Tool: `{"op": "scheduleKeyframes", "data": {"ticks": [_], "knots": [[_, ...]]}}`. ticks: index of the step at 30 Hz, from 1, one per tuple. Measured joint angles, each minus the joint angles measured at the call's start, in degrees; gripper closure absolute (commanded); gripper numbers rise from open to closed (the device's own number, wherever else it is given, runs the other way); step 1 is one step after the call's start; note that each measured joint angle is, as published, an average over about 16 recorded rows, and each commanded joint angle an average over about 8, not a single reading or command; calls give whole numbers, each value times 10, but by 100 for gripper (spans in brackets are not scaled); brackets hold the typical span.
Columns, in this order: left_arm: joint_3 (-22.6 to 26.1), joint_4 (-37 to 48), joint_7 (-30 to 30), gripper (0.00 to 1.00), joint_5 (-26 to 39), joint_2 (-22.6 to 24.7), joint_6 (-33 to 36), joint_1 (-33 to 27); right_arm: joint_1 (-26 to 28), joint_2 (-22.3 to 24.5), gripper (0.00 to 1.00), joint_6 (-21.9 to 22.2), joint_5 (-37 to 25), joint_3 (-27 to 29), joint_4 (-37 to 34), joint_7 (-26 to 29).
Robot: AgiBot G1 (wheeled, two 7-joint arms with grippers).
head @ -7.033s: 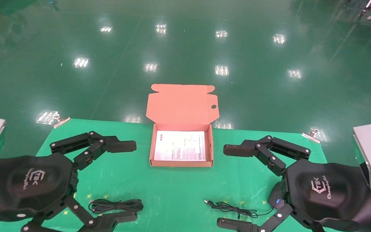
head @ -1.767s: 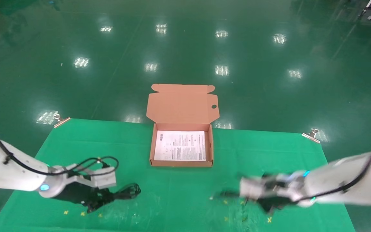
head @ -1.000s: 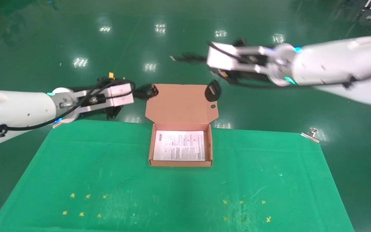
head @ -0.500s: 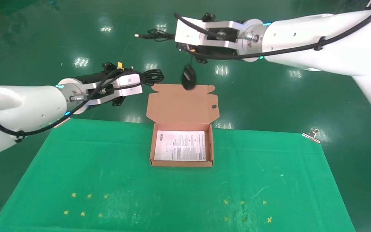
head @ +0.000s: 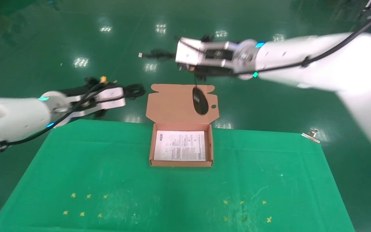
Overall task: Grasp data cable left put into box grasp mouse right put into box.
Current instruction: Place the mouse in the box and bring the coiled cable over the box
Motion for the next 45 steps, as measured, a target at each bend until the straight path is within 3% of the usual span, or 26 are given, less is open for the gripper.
{"op": "scheduleKeyframes", "data": {"ticks": [14,24,44,45], "knots": [[-2,17,-49,100,78,-13,45,9,-47,-40,100,1,26,-24,-61,-31],[-3,15,-61,100,94,-10,53,10,-73,-51,100,10,80,-53,-74,-40],[-3,14,-62,100,95,-10,54,11,-96,-57,100,41,159,-134,-152,37],[-3,14,-62,100,95,-10,54,11,-96,-57,95,43,161,-138,-153,41]]}}
